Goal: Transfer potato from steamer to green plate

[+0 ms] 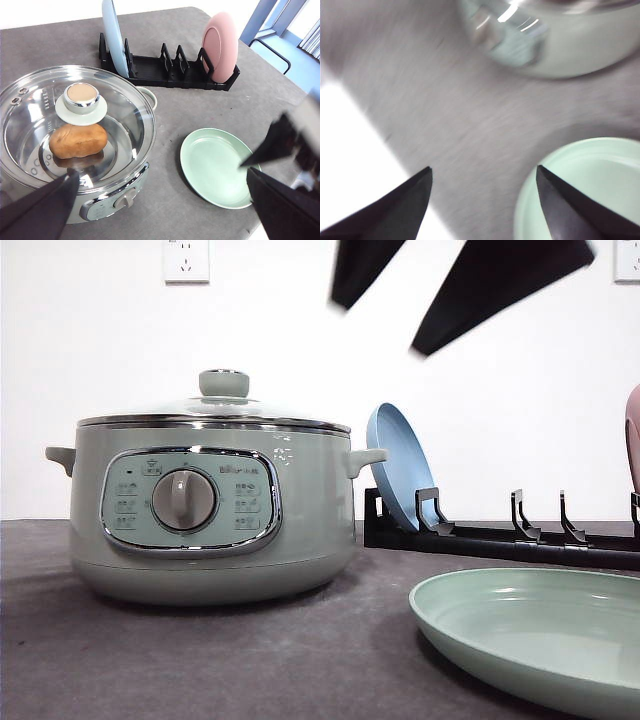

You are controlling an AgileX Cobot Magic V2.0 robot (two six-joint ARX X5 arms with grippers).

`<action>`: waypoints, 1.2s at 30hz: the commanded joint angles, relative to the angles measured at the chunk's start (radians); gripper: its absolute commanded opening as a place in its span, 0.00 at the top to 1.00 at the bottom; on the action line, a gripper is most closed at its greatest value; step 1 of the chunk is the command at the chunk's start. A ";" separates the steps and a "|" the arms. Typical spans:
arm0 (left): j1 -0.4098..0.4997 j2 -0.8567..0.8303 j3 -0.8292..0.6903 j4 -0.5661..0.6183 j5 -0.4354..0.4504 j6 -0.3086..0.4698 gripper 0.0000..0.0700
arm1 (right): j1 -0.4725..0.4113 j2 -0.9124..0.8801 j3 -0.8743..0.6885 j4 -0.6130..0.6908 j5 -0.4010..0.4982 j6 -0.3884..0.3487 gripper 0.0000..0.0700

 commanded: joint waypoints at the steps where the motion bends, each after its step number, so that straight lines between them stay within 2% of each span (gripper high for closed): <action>1: -0.004 0.006 0.017 0.006 0.002 0.006 0.00 | -0.060 -0.025 0.013 -0.002 -0.009 -0.016 0.40; 10: -0.004 0.009 0.017 -0.001 -0.002 0.012 0.00 | -0.435 -0.241 0.010 -0.130 -0.118 -0.146 0.41; 16: -0.005 0.057 0.019 0.001 -0.003 0.012 0.00 | -0.582 -0.422 0.010 -0.204 -0.213 -0.157 0.41; 21: -0.005 0.173 0.082 -0.009 -0.003 0.033 0.00 | -0.617 -0.520 0.010 -0.283 -0.237 -0.128 0.41; 26: -0.006 0.354 0.218 -0.091 -0.013 0.077 0.00 | -0.616 -0.566 0.010 -0.329 -0.287 -0.096 0.41; 32: -0.030 0.595 0.442 -0.243 -0.172 0.098 0.00 | -0.616 -0.578 0.010 -0.330 -0.293 -0.084 0.41; 36: -0.048 0.743 0.588 -0.312 -0.237 0.098 0.00 | -0.616 -0.577 0.010 -0.328 -0.293 -0.085 0.41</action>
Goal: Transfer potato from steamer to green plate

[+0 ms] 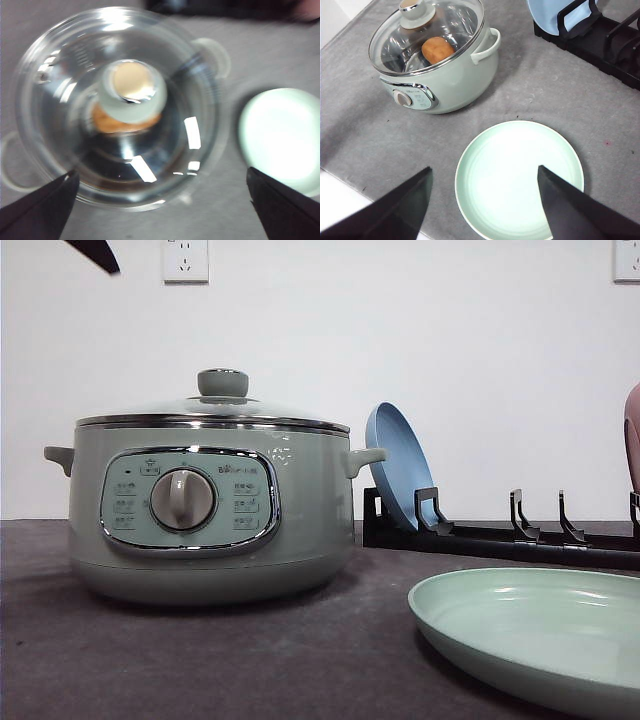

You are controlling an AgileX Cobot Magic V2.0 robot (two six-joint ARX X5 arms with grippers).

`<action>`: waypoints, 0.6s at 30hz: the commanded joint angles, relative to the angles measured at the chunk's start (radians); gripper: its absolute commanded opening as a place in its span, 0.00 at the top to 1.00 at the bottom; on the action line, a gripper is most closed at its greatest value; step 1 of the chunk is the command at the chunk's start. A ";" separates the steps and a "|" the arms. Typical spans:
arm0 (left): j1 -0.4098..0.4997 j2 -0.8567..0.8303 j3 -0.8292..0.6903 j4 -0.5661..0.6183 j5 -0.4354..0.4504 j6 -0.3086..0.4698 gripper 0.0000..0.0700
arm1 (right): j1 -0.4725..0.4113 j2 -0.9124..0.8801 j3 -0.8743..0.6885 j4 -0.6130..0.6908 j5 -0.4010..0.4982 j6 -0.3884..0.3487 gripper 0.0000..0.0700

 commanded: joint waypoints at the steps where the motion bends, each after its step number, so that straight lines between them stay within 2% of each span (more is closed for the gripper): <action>1: -0.013 0.068 0.084 -0.020 -0.017 0.012 0.00 | 0.004 0.004 0.010 0.010 -0.004 0.011 0.41; 7: -0.019 0.232 0.213 -0.050 -0.034 0.013 0.00 | 0.004 0.004 0.010 0.010 -0.004 0.010 0.41; 12: -0.024 0.300 0.229 -0.010 -0.034 0.025 0.15 | 0.004 0.004 0.010 0.010 0.005 0.002 0.41; 18: -0.024 0.353 0.229 0.000 -0.037 0.032 0.15 | 0.004 0.004 0.010 0.010 0.008 -0.001 0.41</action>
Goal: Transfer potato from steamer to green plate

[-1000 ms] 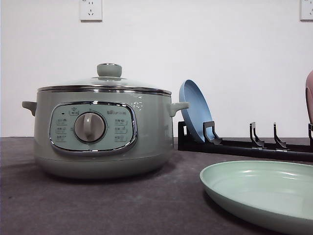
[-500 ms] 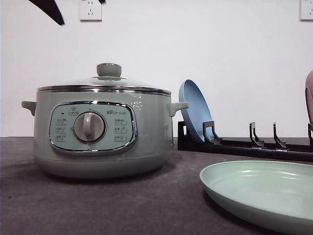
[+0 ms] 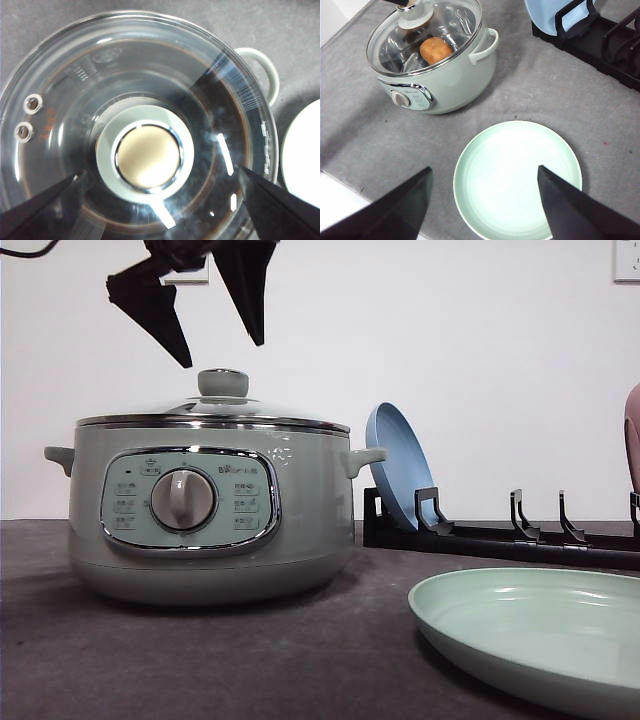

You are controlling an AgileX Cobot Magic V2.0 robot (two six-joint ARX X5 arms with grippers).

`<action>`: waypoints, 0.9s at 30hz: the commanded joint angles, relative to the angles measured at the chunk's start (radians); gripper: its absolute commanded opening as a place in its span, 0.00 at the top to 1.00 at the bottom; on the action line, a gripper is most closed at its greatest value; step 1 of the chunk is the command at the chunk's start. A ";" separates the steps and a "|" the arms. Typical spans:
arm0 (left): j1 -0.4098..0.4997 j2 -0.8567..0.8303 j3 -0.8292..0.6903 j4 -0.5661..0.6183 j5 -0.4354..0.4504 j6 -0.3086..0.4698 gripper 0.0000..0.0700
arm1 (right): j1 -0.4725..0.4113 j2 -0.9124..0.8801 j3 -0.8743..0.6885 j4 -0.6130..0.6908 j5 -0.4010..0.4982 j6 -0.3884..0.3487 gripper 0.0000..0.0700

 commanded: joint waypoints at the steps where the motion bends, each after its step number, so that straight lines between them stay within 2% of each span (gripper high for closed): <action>1: -0.005 0.041 0.031 0.007 -0.005 0.014 0.15 | 0.004 0.004 0.010 0.010 0.001 0.000 0.41; 9: -0.006 0.068 0.031 0.033 -0.042 0.014 0.17 | 0.004 0.004 0.010 0.009 0.000 0.000 0.41; 14: -0.005 0.068 0.031 0.029 -0.042 0.016 0.27 | 0.004 0.004 0.010 0.010 0.001 0.000 0.41; 24: -0.005 0.085 0.031 0.028 -0.041 0.016 0.28 | 0.004 0.004 0.010 0.009 0.000 0.000 0.41; 25: -0.005 0.086 0.031 0.028 -0.041 0.016 0.30 | 0.004 0.004 0.010 0.009 0.000 0.000 0.41; 27: -0.005 0.087 0.031 0.029 -0.041 0.016 0.39 | 0.004 0.004 0.010 0.009 0.000 0.000 0.41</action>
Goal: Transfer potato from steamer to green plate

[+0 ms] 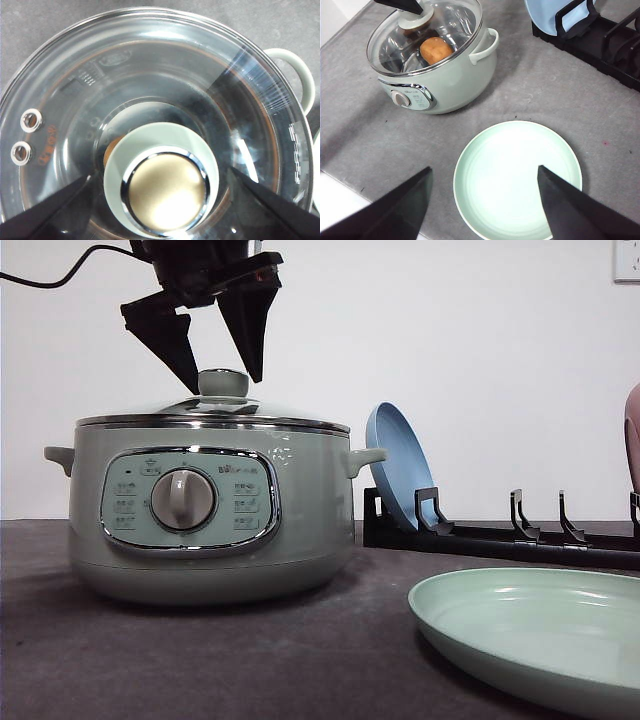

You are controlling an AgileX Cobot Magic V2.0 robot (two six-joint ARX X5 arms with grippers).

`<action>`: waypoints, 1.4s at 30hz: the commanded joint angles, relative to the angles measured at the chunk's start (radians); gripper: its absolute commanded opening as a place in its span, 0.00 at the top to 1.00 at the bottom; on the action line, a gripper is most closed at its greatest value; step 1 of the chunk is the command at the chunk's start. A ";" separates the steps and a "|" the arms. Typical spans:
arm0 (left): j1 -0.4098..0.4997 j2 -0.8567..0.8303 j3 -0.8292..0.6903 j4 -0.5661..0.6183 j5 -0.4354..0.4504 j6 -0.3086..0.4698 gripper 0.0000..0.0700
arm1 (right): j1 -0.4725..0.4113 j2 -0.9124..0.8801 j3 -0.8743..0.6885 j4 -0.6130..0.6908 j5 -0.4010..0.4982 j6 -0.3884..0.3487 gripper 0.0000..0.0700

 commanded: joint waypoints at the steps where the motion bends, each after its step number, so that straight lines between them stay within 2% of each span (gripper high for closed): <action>1: -0.005 0.026 0.028 0.003 -0.003 0.008 0.45 | 0.004 0.004 0.010 0.009 0.000 0.000 0.41; 6: -0.005 0.026 0.028 -0.004 -0.003 0.005 0.71 | 0.004 0.004 0.010 0.009 0.000 0.000 0.41; 10: -0.005 0.026 0.028 -0.004 -0.003 0.005 0.99 | 0.004 0.004 0.010 0.010 0.000 0.000 0.41; 19: -0.004 0.010 0.062 -0.014 -0.003 0.006 1.00 | 0.004 0.004 0.010 0.010 0.000 0.000 0.41; 33: -0.002 -0.030 0.291 -0.197 -0.018 0.001 1.00 | 0.004 0.004 0.010 0.010 0.000 0.005 0.41; 42: 0.019 -0.084 0.305 -0.211 -0.022 0.003 1.00 | 0.004 0.004 0.010 0.010 0.000 0.004 0.41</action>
